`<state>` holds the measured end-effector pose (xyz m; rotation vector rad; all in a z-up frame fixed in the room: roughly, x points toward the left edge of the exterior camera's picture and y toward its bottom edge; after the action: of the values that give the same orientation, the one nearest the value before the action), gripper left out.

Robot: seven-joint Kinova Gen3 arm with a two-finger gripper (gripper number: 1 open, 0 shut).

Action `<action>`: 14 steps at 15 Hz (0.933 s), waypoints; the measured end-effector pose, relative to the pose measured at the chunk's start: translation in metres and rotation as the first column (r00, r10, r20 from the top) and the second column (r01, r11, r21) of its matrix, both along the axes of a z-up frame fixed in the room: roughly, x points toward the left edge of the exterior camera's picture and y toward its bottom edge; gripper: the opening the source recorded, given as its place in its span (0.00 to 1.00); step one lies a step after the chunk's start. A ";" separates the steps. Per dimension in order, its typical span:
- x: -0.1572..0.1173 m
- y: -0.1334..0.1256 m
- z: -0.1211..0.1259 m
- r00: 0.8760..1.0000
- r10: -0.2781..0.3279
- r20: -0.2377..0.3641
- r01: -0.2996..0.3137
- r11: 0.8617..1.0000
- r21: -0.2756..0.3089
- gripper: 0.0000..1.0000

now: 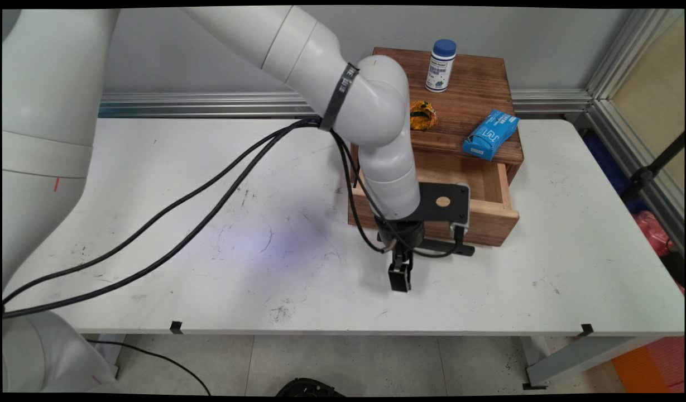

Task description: Open the drawer

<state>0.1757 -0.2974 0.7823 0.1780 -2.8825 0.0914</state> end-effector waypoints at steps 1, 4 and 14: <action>-0.001 0.005 0.000 1.000 -0.003 -0.002 0.003 1.000 0.001 1.00; -0.002 0.019 0.002 1.000 -0.013 -0.007 0.013 1.000 0.002 1.00; -0.002 0.061 0.008 0.999 -0.041 -0.021 0.041 0.999 0.002 1.00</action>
<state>0.1734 -0.2362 0.7898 0.1194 -2.8643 0.0773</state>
